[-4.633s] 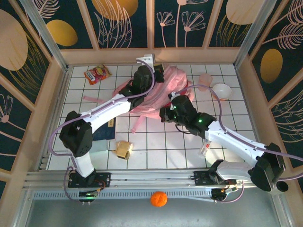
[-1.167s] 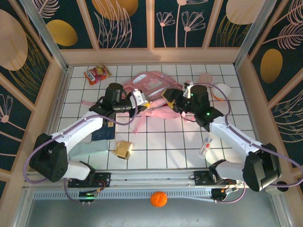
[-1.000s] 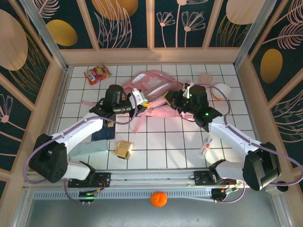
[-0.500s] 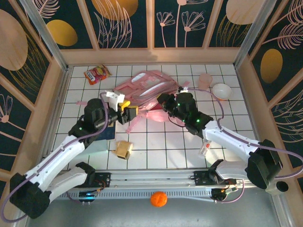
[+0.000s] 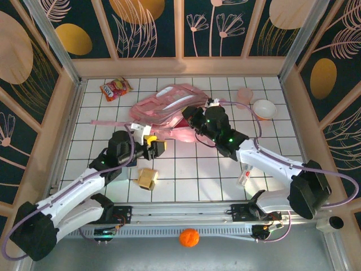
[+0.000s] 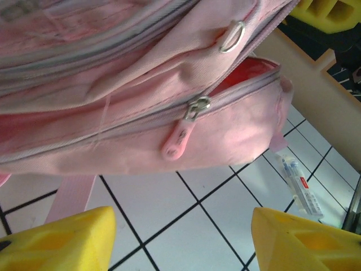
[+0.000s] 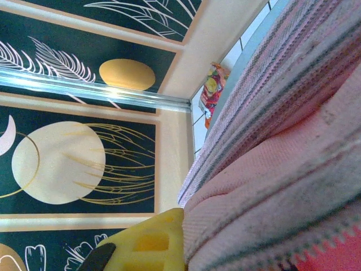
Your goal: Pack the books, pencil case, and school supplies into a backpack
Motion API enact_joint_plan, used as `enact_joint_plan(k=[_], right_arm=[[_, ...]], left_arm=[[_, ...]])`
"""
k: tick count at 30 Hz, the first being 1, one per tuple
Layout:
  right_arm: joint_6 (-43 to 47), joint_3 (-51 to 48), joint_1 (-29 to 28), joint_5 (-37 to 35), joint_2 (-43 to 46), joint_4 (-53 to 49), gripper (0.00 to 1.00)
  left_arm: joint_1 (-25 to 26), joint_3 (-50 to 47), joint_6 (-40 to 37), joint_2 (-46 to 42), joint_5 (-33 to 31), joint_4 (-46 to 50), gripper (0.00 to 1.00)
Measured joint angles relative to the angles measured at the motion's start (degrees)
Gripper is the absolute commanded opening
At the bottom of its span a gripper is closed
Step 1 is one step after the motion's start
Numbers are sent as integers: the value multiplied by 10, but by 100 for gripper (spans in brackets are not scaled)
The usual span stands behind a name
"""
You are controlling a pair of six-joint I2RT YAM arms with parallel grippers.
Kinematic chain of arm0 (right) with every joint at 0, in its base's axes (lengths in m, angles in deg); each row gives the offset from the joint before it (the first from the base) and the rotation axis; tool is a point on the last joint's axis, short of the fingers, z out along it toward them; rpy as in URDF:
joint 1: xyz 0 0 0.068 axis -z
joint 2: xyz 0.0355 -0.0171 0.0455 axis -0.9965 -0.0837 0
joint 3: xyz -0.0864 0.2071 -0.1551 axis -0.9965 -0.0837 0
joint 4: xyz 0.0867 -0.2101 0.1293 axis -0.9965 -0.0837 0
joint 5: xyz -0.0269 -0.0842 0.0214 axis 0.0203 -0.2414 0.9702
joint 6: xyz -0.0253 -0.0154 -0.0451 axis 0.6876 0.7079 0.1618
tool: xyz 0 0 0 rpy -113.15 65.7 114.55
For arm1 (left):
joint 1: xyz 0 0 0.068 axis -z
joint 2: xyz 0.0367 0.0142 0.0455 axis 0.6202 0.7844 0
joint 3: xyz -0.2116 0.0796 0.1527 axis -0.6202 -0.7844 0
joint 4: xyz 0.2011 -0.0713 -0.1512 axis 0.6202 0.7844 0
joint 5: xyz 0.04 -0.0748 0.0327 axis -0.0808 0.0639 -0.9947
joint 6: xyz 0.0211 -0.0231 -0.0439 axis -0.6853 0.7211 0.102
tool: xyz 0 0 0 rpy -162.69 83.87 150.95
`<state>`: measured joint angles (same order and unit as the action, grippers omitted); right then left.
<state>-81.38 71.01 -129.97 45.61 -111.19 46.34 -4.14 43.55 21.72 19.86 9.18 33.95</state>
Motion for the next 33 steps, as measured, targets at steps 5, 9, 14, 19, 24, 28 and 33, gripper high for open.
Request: enact_joint_plan(k=[5,9,14,19,24,28,33], right_arm=[[0,2,-3,0,-2,1,0],[0,2,-3,0,-2,0,0],[2,3,-6,0,-2,0,0],[3,4,-8,0,-2,0,0],[11,14,-8,0,-6,-1,0],[17,22,-8,2,-8,-7,0],[26,30,-8,3,-8,-23,0]], left_arm=[[25,8,-9,58,-24,-43,64],[29,8,-17,80,-45,-73,61],[29,16,-23,107,-62,-119,57],[29,29,-31,141,-73,-152,38],[33,31,-39,159,-73,-162,9],[37,31,-46,155,-85,-160,0],[37,29,-45,134,-106,-140,0]])
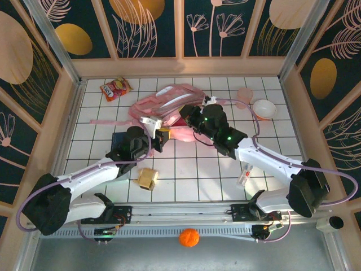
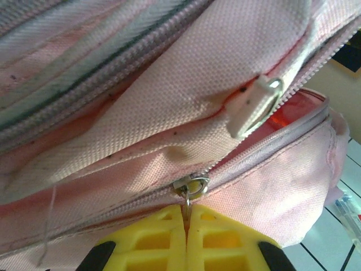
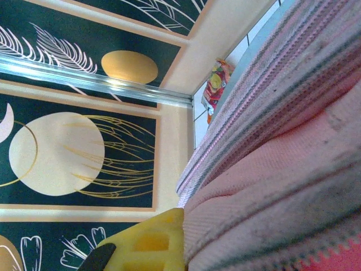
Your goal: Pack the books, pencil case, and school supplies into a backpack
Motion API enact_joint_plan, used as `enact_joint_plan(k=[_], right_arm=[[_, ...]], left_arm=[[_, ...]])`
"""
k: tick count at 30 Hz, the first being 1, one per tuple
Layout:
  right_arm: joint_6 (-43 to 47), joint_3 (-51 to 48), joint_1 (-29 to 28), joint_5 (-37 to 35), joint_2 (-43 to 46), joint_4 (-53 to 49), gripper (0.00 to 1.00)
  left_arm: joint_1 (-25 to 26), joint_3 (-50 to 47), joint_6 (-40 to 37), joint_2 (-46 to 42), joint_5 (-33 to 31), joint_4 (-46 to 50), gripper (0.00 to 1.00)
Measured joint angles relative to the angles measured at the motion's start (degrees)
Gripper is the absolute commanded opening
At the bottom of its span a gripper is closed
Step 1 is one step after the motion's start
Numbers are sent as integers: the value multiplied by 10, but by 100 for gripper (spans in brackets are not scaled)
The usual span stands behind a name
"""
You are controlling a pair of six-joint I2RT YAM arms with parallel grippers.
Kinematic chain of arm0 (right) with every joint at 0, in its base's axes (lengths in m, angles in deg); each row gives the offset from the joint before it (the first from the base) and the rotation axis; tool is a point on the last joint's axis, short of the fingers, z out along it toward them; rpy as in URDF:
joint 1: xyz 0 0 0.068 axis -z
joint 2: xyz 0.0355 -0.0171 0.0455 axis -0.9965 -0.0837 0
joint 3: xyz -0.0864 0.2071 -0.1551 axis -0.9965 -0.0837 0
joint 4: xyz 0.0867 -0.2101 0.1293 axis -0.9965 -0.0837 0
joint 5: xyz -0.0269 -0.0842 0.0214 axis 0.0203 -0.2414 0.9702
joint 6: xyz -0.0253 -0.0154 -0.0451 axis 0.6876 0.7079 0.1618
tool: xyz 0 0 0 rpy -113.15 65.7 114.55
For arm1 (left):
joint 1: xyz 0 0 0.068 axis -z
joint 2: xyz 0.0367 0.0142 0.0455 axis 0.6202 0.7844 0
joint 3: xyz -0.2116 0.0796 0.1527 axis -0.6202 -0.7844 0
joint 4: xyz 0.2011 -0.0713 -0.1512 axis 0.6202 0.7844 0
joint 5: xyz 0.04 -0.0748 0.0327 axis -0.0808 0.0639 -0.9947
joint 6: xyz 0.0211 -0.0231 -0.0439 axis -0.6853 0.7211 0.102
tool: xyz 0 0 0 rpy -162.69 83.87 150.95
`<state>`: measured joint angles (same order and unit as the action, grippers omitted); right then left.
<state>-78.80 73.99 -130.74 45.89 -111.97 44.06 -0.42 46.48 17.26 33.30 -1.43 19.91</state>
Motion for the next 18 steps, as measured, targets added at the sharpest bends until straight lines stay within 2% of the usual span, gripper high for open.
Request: enact_joint_plan(k=[8,15,18], right_arm=[[23,30,2,8,1,-33,0],[41,53,14,24,30,-74,0],[49,57,15,33,34,-89,0]], left_arm=[[-9,-21,17,-21,-76,40,0],[-103,-19,37,34,-100,55,0],[-120,7,37,71,-90,52,0]])
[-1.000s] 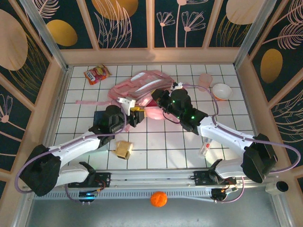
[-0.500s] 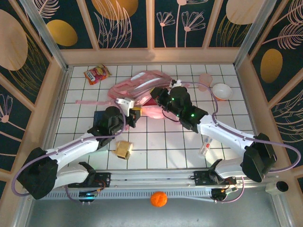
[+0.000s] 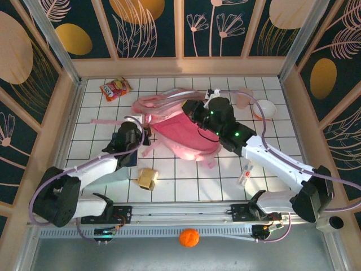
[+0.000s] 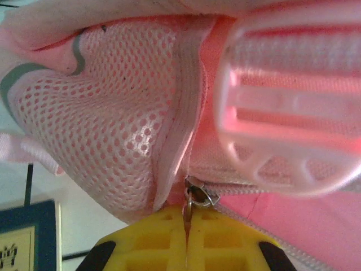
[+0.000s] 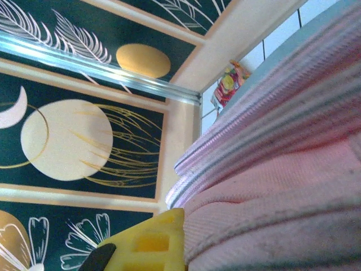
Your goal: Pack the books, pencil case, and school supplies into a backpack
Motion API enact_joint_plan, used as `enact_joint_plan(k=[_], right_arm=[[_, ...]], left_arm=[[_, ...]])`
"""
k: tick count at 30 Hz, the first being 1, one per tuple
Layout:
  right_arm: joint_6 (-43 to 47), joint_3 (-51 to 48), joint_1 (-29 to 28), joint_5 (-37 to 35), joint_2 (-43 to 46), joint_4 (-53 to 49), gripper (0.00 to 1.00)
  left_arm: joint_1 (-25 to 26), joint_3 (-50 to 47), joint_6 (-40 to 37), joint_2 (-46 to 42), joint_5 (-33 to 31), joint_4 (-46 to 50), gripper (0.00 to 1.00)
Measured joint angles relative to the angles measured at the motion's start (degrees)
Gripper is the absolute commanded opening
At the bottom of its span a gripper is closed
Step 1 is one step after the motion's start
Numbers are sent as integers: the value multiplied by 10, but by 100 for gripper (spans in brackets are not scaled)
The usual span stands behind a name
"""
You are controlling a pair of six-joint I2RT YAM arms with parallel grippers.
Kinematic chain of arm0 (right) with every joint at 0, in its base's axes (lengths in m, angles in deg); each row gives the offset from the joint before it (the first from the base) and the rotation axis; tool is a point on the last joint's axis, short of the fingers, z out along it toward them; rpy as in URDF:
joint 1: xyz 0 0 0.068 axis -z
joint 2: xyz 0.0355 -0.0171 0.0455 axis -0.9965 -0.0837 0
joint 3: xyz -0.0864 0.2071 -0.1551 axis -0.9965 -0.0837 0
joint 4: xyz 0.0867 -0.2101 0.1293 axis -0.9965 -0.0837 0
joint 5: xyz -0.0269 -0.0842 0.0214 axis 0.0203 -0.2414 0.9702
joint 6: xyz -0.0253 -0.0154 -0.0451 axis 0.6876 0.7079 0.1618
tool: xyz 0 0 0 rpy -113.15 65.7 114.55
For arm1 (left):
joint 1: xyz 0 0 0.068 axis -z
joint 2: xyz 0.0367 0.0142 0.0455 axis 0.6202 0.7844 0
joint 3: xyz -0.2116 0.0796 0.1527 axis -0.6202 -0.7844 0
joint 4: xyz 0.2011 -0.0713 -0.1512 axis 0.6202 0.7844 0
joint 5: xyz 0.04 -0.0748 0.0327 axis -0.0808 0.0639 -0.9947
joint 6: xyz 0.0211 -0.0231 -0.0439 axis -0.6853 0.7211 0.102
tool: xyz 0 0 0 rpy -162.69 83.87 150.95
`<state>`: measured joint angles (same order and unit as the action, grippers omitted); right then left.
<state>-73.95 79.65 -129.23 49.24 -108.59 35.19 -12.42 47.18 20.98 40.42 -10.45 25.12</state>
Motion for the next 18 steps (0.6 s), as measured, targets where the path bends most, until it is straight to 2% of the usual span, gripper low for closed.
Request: enact_joint_plan(k=[3,5,7,13,15,18], right_arm=[[1,0,0,0,0,-7,0],[1,0,0,-4,0,-4,0],[1,0,-2,-18,-1,2,0],[5,0,-8,-82,-3,28,0],[6,0,-8,-97,-4,34,0],[5,-9,-8,-108,-5,45,0]], left_arm=[[-14,33,-3,35,4,-8,0],[-17,57,-8,55,8,-9,5],[-17,82,-14,75,8,-7,19],[-28,152,-25,117,5,21,47],[-31,172,-22,120,5,42,59],[-32,196,-3,116,2,80,69]])
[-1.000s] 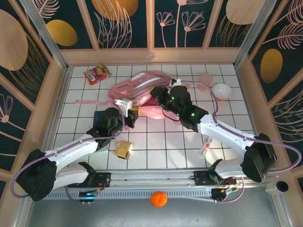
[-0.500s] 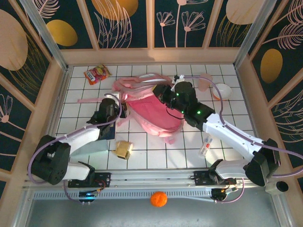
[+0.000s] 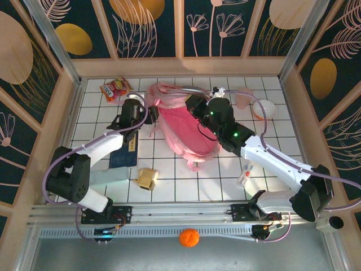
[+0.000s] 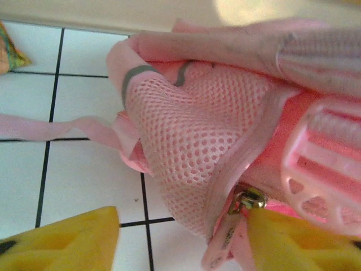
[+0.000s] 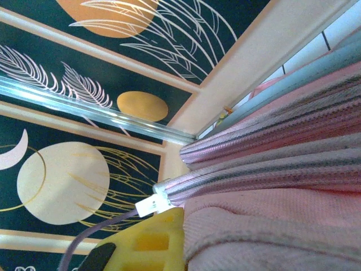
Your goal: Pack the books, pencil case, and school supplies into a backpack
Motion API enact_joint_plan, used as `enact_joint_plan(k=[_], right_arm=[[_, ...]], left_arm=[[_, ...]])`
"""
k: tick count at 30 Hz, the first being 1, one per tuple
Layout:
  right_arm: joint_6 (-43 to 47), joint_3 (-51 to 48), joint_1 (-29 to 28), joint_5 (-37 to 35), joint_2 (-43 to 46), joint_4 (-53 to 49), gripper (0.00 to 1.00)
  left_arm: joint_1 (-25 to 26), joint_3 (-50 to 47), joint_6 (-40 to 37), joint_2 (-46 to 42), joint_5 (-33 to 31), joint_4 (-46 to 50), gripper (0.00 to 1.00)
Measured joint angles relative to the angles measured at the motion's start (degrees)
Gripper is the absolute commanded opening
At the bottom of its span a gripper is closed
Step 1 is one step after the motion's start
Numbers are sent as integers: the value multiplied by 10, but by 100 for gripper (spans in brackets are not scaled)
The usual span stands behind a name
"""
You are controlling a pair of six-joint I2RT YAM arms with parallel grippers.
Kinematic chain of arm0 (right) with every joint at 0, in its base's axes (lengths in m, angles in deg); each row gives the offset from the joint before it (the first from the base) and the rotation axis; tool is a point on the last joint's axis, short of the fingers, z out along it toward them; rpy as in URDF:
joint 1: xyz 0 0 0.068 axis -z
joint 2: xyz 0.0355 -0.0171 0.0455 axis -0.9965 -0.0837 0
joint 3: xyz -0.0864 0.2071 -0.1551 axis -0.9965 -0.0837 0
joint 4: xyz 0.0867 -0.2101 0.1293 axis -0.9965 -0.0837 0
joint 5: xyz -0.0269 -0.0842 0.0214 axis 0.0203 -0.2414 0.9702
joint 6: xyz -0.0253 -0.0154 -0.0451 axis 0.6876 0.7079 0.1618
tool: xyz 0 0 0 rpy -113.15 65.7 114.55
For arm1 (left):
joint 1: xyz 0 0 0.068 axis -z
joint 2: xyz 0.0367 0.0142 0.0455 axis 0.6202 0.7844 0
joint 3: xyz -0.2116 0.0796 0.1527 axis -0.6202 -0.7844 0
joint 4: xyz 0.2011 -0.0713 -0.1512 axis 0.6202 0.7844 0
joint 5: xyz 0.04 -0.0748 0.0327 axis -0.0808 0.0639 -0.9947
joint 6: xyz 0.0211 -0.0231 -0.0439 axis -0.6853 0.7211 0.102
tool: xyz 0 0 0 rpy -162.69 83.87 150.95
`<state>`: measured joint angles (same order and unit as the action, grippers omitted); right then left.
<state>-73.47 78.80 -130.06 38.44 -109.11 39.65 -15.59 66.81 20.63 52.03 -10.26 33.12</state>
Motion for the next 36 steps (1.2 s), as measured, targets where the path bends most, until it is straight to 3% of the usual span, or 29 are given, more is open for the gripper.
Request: enact_joint_plan(k=[6,15,25,36], right_arm=[[-10,-35,-12,-14,-2,7,0],[-30,-52,-26,-44,-29,47,0],[-61,-61,-39,-58,-97,106,0],[-100,-59,-39,26,-106,-6,40]], left_arm=[[0,17,45,-54,-16,87,74],[0,-30,179,-168,-4,156,76],[0,-60,277,-180,27,214,76],[0,-62,344,-189,49,237,73]])
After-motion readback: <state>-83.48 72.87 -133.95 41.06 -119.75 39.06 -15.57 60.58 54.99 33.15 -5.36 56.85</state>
